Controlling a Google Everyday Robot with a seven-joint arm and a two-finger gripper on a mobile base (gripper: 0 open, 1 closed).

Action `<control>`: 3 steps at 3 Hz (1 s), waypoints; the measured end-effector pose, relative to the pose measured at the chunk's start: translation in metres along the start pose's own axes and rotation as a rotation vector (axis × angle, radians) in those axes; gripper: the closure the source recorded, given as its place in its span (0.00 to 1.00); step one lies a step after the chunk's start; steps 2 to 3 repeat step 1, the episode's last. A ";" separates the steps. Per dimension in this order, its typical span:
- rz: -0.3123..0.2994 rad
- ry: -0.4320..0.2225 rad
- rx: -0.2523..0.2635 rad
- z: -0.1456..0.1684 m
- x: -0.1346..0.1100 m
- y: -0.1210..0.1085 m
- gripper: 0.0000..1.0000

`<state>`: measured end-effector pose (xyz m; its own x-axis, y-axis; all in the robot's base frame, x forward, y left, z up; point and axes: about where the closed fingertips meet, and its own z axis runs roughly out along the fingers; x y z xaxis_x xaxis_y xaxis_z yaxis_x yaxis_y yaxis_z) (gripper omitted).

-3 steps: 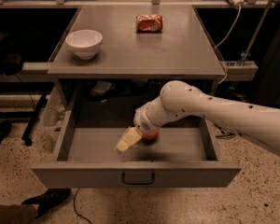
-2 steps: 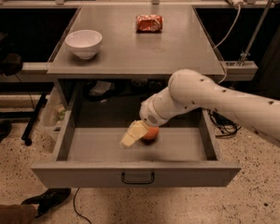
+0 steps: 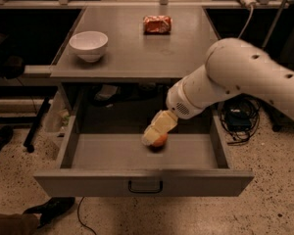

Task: Place orange into top drawer

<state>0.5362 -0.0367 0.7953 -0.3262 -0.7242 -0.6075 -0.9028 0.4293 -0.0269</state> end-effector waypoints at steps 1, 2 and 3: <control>-0.009 0.002 0.007 -0.005 -0.003 0.002 0.00; -0.009 0.002 0.007 -0.005 -0.003 0.002 0.00; -0.009 0.002 0.007 -0.005 -0.003 0.002 0.00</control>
Offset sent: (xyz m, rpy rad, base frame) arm 0.0000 0.0000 0.0000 0.0000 0.0000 0.0000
